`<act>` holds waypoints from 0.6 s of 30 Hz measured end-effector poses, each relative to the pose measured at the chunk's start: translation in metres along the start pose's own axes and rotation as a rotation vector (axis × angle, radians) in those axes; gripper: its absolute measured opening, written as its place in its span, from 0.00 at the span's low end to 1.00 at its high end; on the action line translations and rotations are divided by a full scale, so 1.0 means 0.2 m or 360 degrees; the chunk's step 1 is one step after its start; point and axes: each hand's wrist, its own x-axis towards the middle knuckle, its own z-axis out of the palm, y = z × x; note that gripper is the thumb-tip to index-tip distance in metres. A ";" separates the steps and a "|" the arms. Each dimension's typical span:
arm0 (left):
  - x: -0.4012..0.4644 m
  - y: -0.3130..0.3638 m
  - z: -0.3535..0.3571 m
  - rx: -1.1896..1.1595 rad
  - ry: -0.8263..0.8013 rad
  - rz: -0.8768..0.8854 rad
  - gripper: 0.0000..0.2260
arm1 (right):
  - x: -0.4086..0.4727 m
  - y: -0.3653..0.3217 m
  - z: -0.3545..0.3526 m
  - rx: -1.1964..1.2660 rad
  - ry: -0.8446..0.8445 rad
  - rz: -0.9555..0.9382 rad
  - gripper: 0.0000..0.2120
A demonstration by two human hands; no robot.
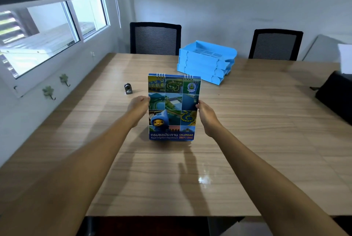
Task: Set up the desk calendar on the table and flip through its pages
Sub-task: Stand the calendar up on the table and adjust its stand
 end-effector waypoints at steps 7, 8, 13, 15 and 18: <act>-0.05 0.00 0.03 0.0195 0.0091 0.0135 0.14 | 0.00 0.00 0.00 -0.0059 0.0106 -0.0026 0.14; -0.06 0.00 0.04 0.0203 0.0084 0.0144 0.15 | 0.00 0.00 0.00 -0.0071 0.0113 -0.0025 0.15; -0.05 -0.02 0.05 0.0170 0.0093 0.0149 0.17 | 0.04 0.01 0.01 -0.0102 0.0168 -0.0030 0.12; -0.05 -0.02 0.05 0.0179 0.0104 0.0151 0.16 | 0.04 0.00 0.01 -0.0125 0.0188 -0.0049 0.15; -0.04 -0.01 0.04 0.0197 0.0171 0.0161 0.14 | 0.04 0.00 0.01 -0.0175 0.0213 -0.0076 0.11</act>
